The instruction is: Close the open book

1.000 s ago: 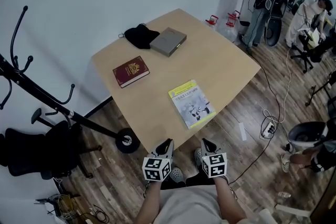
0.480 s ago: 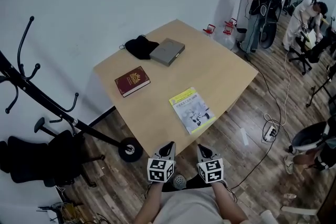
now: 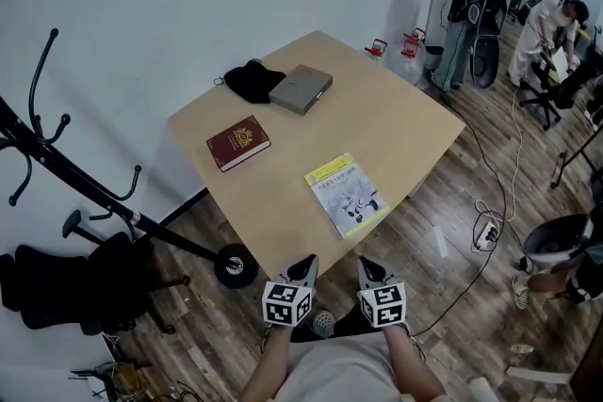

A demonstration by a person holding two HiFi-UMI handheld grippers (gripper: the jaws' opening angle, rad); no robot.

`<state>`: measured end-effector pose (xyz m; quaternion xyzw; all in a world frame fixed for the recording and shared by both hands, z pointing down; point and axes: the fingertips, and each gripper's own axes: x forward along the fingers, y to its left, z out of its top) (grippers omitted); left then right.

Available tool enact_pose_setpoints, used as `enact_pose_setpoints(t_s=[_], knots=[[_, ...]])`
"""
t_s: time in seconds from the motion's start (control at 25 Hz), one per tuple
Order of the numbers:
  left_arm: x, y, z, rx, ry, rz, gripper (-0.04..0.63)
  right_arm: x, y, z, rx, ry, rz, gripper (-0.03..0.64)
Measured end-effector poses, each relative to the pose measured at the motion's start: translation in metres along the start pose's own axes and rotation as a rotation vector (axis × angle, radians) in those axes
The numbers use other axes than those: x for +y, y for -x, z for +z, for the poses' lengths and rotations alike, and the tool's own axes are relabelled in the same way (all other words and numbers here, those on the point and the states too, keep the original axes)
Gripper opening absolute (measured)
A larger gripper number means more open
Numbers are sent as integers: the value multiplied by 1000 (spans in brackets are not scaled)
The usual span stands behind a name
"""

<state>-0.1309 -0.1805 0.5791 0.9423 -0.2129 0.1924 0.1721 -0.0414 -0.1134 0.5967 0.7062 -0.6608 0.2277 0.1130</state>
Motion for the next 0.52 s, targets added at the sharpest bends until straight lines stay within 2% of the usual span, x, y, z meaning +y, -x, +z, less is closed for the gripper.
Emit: enact_pose_setpoints(t_s=[0.52], knots=[[-6, 2, 4, -8, -14, -39, 21, 6, -3, 5, -12, 5, 17, 6]])
